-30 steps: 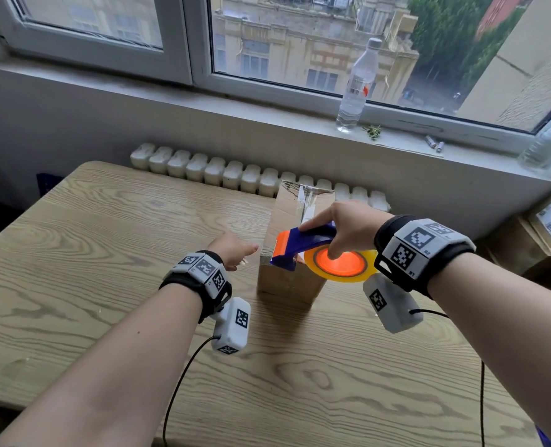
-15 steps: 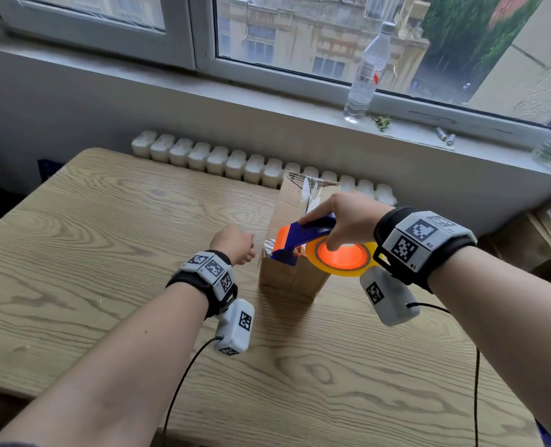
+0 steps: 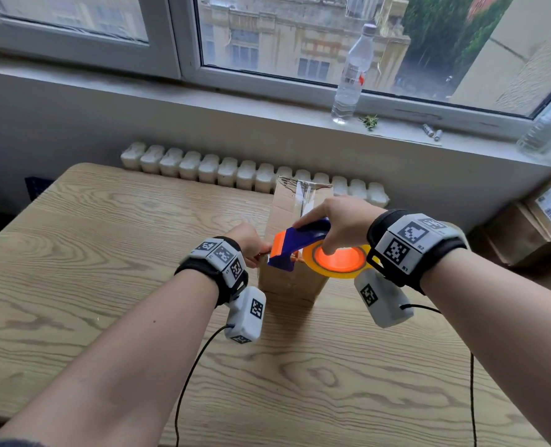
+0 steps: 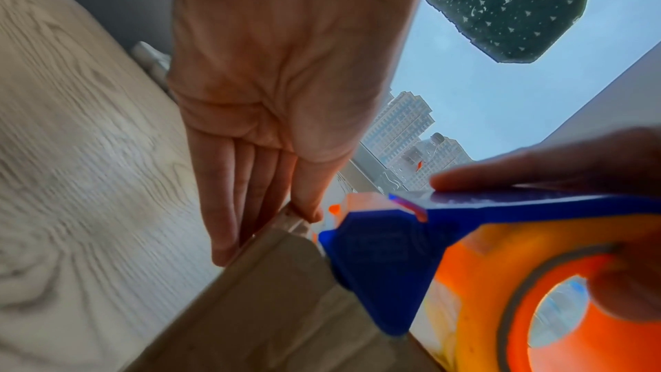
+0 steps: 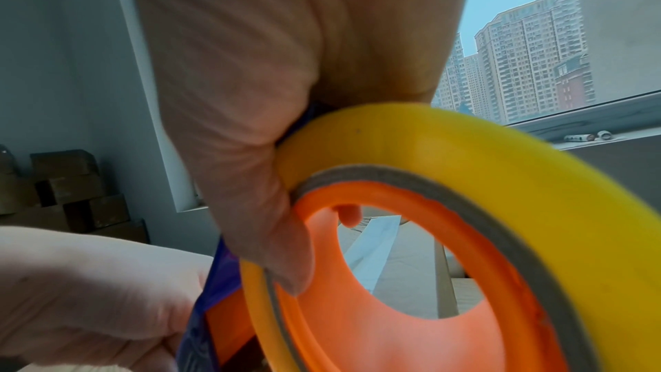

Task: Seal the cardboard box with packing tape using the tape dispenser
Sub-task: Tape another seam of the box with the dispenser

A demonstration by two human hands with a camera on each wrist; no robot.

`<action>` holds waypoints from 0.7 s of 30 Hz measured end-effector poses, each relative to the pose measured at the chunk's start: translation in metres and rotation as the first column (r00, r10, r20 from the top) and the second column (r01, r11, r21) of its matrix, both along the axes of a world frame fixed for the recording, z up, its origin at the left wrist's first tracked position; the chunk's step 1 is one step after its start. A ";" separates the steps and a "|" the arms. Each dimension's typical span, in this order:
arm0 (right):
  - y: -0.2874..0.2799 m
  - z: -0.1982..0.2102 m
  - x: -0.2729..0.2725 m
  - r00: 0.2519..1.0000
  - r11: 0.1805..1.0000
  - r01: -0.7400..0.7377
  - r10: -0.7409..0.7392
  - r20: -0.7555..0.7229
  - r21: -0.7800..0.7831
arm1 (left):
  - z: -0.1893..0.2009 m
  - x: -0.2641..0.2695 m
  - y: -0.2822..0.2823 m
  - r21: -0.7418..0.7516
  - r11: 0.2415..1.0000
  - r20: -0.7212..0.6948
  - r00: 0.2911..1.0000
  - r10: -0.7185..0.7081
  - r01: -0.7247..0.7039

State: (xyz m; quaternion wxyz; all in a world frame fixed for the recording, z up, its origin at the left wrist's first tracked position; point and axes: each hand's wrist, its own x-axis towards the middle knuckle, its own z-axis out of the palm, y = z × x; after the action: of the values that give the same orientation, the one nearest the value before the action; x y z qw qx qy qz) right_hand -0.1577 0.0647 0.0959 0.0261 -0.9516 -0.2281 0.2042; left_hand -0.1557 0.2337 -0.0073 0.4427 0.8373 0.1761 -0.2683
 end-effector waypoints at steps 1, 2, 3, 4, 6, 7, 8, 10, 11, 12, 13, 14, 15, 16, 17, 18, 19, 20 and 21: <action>0.001 -0.001 0.000 1.000 1.000 0.003 -0.003 0.006 -0.010 | 0.000 0.000 0.000 -0.011 1.000 -0.005 1.000 -0.005 0.005; 0.002 -0.001 0.001 1.000 1.000 0.004 -0.004 0.013 -0.020 | -0.002 0.001 0.001 -0.012 1.000 -0.004 1.000 -0.011 0.011; 0.002 -0.001 0.001 1.000 1.000 0.002 -0.001 0.016 -0.029 | -0.004 0.002 0.002 -0.001 1.000 0.006 1.000 -0.020 0.020; 0.002 -0.002 0.002 1.000 0.999 -0.004 0.005 0.018 -0.039 | -0.006 0.002 0.003 0.015 1.000 0.012 1.000 -0.023 0.023; 0.003 -0.002 0.005 1.000 0.998 -0.020 0.021 0.017 -0.056 | -0.007 0.003 0.004 0.037 0.999 0.020 1.000 -0.013 0.012; 0.003 -0.002 0.006 0.999 0.998 -0.029 0.030 0.019 -0.059 | -0.007 0.003 0.004 0.039 0.999 0.023 1.000 -0.007 0.006; 0.002 -0.002 0.007 0.999 0.998 -0.037 0.038 0.022 -0.057 | -0.008 0.003 0.004 0.040 0.999 0.020 1.000 -0.002 0.001; -0.001 0.000 0.009 0.998 0.998 -0.053 0.054 0.016 -0.038 | -0.007 0.004 0.003 0.034 0.999 0.007 1.000 0.004 -0.005; -0.005 0.001 0.010 0.998 0.998 -0.058 0.058 0.004 -0.015 | -0.006 0.003 0.003 0.025 1.000 0.001 1.000 0.018 -0.018; -0.010 0.002 0.010 0.998 0.998 -0.059 0.059 -0.007 0.013 | -0.006 0.003 0.003 0.014 0.999 -0.006 0.999 0.038 -0.038; -0.015 0.003 0.010 0.998 0.997 -0.060 0.060 -0.012 0.038 | -0.006 0.002 0.003 0.008 0.998 -0.013 0.998 0.062 -0.062; -0.021 0.003 0.008 0.998 0.996 -0.065 0.066 -0.011 0.057 | -0.006 0.001 0.002 0.007 0.997 -0.019 0.997 0.078 -0.078; -0.026 0.003 0.007 0.997 0.995 -0.074 0.074 -0.008 0.071 | -0.006 0.001 0.001 0.012 0.996 -0.022 0.996 0.085 -0.085; -0.032 0.003 0.005 0.997 0.993 -0.081 0.081 -0.003 0.084 | -0.006 0.001 0.000 0.017 0.996 -0.025 0.996 0.085 -0.085; -0.037 0.002 0.004 0.996 0.991 -0.087 0.088 0.000 0.100 | -0.006 0.000 -0.001 0.020 0.996 -0.028 0.996 0.084 -0.084; -0.042 0.002 0.003 0.996 0.989 -0.092 0.093 -0.002 0.114 | -0.005 -0.001 -0.002 0.025 0.996 -0.029 0.996 0.086 -0.086; -0.047 0.003 0.002 0.995 0.988 -0.094 0.096 -0.005 0.124 | -0.004 -0.001 -0.002 0.032 0.995 -0.025 0.995 0.092 -0.091; -0.055 0.004 0.002 0.996 0.988 -0.090 0.092 -0.008 0.127 | -0.003 -0.002 -0.003 0.041 0.994 -0.018 0.995 0.100 -0.100; -0.064 0.005 0.002 0.997 0.989 -0.075 0.078 -0.015 0.131 | -0.001 -0.003 -0.004 0.049 0.993 -0.012 0.994 0.106 -0.105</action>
State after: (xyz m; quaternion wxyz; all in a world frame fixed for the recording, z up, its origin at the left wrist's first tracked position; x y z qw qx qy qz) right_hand -0.1562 0.0008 0.1006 0.0824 -0.9363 -0.2771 0.1996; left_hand -0.1583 0.2297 -0.0083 0.4345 0.8353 0.2299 -0.2461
